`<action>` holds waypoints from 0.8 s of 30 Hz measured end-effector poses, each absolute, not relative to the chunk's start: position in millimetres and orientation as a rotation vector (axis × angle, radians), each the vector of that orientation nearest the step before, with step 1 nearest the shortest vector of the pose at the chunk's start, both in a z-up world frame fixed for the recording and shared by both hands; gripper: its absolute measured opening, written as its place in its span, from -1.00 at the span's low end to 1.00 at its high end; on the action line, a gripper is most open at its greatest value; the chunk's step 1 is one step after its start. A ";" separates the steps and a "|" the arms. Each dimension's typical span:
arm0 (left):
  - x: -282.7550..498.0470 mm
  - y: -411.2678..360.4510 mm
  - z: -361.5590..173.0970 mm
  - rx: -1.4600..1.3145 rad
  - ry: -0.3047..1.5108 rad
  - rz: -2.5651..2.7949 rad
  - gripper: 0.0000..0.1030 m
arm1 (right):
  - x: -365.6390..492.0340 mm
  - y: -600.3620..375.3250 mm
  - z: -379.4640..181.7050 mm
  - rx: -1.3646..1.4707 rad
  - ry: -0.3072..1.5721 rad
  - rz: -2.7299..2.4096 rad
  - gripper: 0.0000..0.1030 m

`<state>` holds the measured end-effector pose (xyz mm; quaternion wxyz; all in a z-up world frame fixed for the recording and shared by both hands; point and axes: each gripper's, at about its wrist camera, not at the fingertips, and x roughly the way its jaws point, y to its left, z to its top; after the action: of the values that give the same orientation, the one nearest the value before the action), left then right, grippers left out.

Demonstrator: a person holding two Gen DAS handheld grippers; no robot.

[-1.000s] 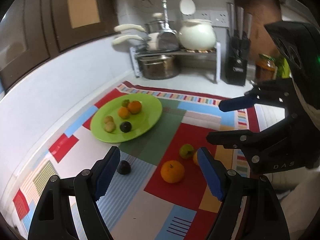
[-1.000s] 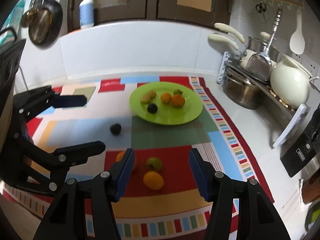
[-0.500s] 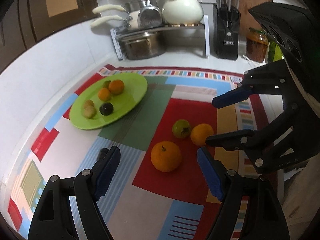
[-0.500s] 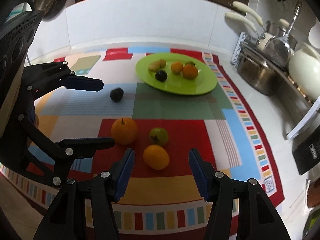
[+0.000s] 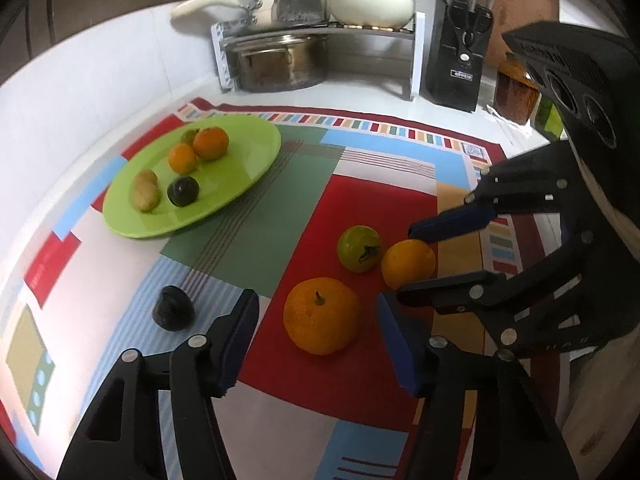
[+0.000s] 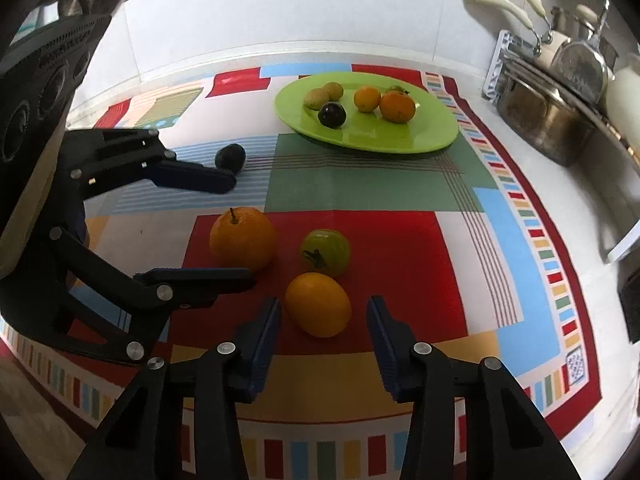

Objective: Organize fruits
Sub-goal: 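Grasp a large orange with the left gripper while the right gripper grasps a smaller orange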

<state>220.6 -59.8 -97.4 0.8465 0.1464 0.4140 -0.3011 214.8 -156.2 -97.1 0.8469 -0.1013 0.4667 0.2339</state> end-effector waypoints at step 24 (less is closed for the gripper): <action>213.8 -51.2 -67.8 0.159 0.870 -0.544 -0.21 | 211.3 -165.1 -76.1 -0.110 0.945 0.477 -0.30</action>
<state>213.8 -51.2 -67.8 0.8681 0.0758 0.4159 -0.2601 211.3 -165.1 -76.1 0.8618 -0.0523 0.4503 0.2275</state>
